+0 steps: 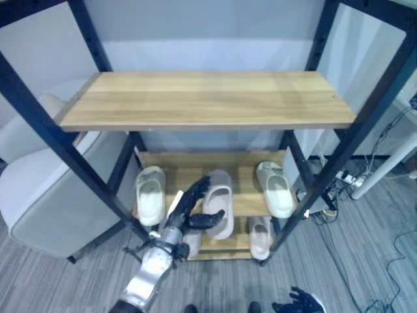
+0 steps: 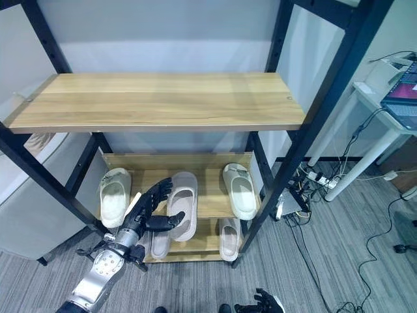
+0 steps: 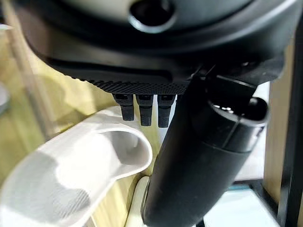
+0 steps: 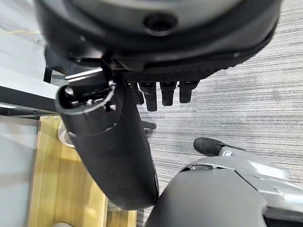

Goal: Arrange the slippers neatly on the shoe rack.

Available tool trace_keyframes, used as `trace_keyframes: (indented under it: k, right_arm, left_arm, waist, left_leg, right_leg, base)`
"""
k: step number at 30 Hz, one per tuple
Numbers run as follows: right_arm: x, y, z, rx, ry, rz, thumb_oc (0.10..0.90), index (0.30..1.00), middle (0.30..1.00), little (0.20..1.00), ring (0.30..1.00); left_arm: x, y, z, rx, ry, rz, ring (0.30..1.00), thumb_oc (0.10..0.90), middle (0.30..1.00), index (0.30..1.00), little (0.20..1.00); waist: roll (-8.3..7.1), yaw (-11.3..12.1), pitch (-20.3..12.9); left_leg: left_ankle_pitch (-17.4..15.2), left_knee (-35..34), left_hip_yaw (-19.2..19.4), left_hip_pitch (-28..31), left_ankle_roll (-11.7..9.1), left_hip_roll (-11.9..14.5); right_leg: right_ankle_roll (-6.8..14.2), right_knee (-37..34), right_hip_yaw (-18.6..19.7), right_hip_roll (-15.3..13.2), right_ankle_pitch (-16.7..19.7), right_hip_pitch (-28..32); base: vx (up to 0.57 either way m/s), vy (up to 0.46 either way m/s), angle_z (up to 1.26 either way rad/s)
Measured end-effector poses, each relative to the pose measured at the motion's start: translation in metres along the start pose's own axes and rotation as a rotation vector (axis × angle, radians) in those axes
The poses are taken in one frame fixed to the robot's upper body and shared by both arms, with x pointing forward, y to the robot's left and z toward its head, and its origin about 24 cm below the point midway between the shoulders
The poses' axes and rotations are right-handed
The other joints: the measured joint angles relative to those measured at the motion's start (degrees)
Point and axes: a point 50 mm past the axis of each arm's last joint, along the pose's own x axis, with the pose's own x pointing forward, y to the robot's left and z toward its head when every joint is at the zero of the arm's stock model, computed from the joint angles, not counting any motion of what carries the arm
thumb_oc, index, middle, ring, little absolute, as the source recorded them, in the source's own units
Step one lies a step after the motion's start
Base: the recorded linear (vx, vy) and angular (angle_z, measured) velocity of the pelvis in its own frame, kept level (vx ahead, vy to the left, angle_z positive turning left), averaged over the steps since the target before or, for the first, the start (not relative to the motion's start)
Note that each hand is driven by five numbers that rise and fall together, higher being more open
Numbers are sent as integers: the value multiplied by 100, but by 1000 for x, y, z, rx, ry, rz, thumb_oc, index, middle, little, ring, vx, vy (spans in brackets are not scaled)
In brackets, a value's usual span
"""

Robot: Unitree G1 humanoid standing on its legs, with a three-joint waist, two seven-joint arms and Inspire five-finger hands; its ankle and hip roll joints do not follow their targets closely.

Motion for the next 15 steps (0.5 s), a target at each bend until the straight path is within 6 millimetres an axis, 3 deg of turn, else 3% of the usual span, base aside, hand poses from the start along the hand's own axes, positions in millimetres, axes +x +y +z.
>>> trace_keyframes:
  k: [10,15]
  right_arm:
    - [-1,2,-4,13,10,3,800,900,900,900,900]
    - [-1,2,-4,21,7,4,800,900,900,900,900]
  left_arm:
    - [7,7,-13,132,48,58,900,800,900,900,900]
    - [11,12,-14,187,47,89,900,800,900,900,900]
  waist:
    - [-44,-284,-108]
    - [-62,-317,-124]
  left_leg:
    - [-51,-3,231,30,-1,1]
    - [-90,-3,457,49,5,4]
  right_leg:
    - [8,-1,214,0,32,-106]
    - [27,-2,384,-8,89,-213]
  base:
    - [32,4,-13]
    - [32,6,-21]
